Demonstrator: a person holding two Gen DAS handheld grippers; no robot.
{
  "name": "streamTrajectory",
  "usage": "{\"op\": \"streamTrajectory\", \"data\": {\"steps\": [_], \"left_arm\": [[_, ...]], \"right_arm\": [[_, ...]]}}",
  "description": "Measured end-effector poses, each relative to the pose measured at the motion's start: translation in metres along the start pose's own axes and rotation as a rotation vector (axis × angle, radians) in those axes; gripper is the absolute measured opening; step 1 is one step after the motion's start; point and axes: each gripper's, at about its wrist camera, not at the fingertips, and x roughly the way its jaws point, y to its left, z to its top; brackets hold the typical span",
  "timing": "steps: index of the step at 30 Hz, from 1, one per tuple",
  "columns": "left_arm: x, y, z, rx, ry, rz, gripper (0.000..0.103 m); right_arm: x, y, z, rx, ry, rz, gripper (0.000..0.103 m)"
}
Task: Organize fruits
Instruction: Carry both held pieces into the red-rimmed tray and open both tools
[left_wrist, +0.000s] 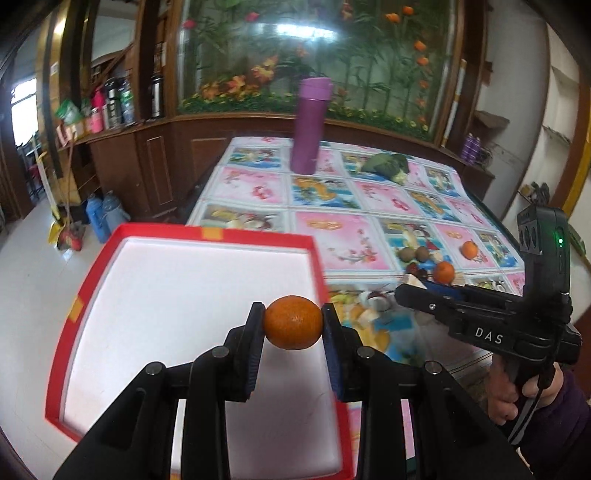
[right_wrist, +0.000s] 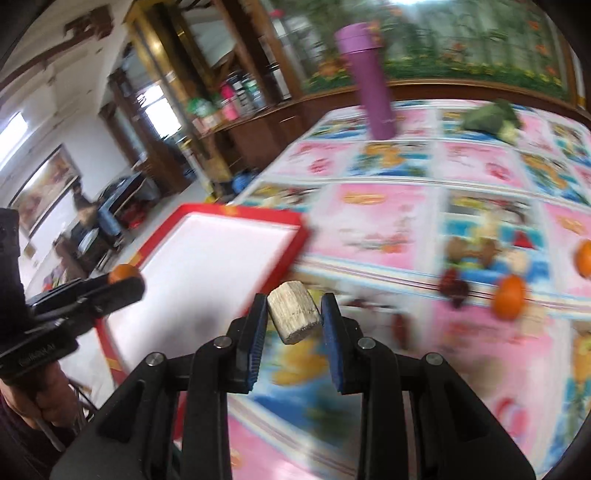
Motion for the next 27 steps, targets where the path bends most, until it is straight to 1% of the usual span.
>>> {"op": "streamTrajectory", "data": {"steps": [3,5,8,10,12,13,17,18,21,23,24,25,26,27], "left_arm": [[-0.003,0.021,-0.010,-0.043,0.009,0.026,0.030],[-0.001,0.035,-0.016,-0.071,0.021,0.044,0.030],[0.003,0.054,-0.024,-0.113,0.044,0.085,0.030],[0.003,0.065,-0.026,-0.132,0.044,0.124,0.030],[0.004,0.077,-0.027,-0.155,0.047,0.169,0.030],[0.005,0.082,-0.027,-0.163,0.054,0.190,0.030],[0.020,0.096,-0.031,-0.172,0.098,0.281,0.031],[0.022,0.097,-0.033,-0.171,0.108,0.295,0.031],[0.027,0.099,-0.038,-0.170,0.130,0.321,0.031],[0.026,0.098,-0.039,-0.169,0.133,0.344,0.035],[0.024,0.097,-0.039,-0.164,0.130,0.370,0.038],[0.023,0.095,-0.039,-0.157,0.124,0.391,0.043],[0.020,0.092,-0.038,-0.151,0.116,0.419,0.048],[0.017,0.091,-0.039,-0.149,0.112,0.437,0.060]], "right_arm": [[0.021,0.035,0.003,-0.044,0.042,0.060,0.032],[0.035,0.054,0.003,-0.068,0.073,0.085,0.032],[0.055,0.075,-0.001,-0.102,0.103,0.086,0.032],[0.062,0.081,-0.003,-0.107,0.118,0.077,0.032],[0.070,0.086,-0.002,-0.113,0.134,0.046,0.032],[0.076,0.088,-0.002,-0.119,0.146,0.027,0.032],[0.093,0.087,0.000,-0.118,0.200,-0.008,0.032],[0.096,0.086,-0.001,-0.123,0.210,-0.015,0.032],[0.093,0.091,-0.004,-0.155,0.202,-0.038,0.032],[0.094,0.090,-0.002,-0.166,0.216,-0.045,0.036],[0.092,0.089,-0.002,-0.163,0.214,-0.046,0.043],[0.089,0.088,-0.002,-0.158,0.205,-0.046,0.052],[0.084,0.086,-0.001,-0.153,0.190,-0.043,0.056],[0.075,0.085,-0.001,-0.148,0.167,-0.041,0.063]]}}
